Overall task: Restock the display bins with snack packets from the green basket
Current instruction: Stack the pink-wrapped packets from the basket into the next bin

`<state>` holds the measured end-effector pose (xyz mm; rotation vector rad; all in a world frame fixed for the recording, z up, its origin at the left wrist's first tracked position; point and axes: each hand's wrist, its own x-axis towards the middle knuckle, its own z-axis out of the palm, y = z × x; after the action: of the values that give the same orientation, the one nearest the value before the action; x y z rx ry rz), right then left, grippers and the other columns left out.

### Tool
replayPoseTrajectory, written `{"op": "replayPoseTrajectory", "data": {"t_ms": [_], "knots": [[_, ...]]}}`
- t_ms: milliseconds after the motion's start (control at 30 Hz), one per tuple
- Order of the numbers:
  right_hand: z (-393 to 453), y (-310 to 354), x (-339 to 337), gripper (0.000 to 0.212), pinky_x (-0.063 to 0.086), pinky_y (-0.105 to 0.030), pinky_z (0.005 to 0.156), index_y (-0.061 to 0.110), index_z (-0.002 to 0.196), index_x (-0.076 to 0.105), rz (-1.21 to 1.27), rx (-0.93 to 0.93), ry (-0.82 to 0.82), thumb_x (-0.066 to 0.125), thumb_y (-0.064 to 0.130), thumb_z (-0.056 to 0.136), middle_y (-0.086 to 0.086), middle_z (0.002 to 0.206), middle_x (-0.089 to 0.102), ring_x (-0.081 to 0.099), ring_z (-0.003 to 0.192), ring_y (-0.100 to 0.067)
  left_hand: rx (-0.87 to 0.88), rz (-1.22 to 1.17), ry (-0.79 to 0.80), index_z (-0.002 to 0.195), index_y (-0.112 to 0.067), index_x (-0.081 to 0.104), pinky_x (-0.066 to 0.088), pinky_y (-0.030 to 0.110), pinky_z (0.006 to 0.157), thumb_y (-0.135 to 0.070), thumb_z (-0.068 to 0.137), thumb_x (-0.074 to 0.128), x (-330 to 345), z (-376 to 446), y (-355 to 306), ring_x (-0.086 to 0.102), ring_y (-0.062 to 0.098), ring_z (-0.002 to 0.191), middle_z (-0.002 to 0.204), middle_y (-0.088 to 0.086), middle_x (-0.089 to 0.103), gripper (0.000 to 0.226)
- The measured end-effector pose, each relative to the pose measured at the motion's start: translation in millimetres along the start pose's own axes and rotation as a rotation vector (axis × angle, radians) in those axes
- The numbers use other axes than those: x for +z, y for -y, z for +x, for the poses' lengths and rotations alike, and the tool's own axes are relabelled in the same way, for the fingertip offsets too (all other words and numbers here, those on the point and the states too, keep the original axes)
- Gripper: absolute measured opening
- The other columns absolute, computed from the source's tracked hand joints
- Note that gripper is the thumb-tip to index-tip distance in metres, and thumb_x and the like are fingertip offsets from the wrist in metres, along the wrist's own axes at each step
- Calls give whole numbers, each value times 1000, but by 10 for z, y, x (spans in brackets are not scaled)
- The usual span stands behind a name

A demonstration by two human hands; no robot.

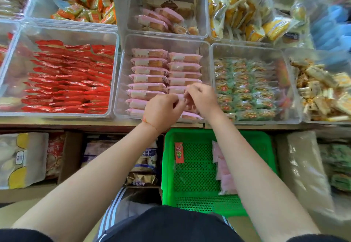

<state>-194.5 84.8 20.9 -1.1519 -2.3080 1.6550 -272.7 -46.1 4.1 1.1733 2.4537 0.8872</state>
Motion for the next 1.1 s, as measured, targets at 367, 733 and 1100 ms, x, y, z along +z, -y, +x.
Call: {"op": "replayPoseTrajectory", "data": {"t_ms": [367,733,1100], "knots": [[-954,-2117,-643,15,46,-33,70,13,91,62,-74,580,-118,48,17,95,-10,90,66,62,89,-30,-487,-182,815,94,-6,68,51,26,59,-21,90,49,1414,-693,-418,70,27,68,91,14,74,25],[-1238,-3181,-916,108,2,-63,118,17,157,11,-1011,477,439,77,47,77,-4,166,3,-6,152,-29,-608,-159,872,97,-2,67,44,24,54,-22,92,48,2146,-842,-515,67,26,69,92,17,74,28],[-1265,-3200,-780,90,25,-50,115,8,143,35,-1189,274,642,83,35,71,-15,145,43,38,136,-32,-791,-211,894,112,-6,58,35,18,41,-18,98,47,2200,-973,-533,57,16,55,93,11,65,22]]}}
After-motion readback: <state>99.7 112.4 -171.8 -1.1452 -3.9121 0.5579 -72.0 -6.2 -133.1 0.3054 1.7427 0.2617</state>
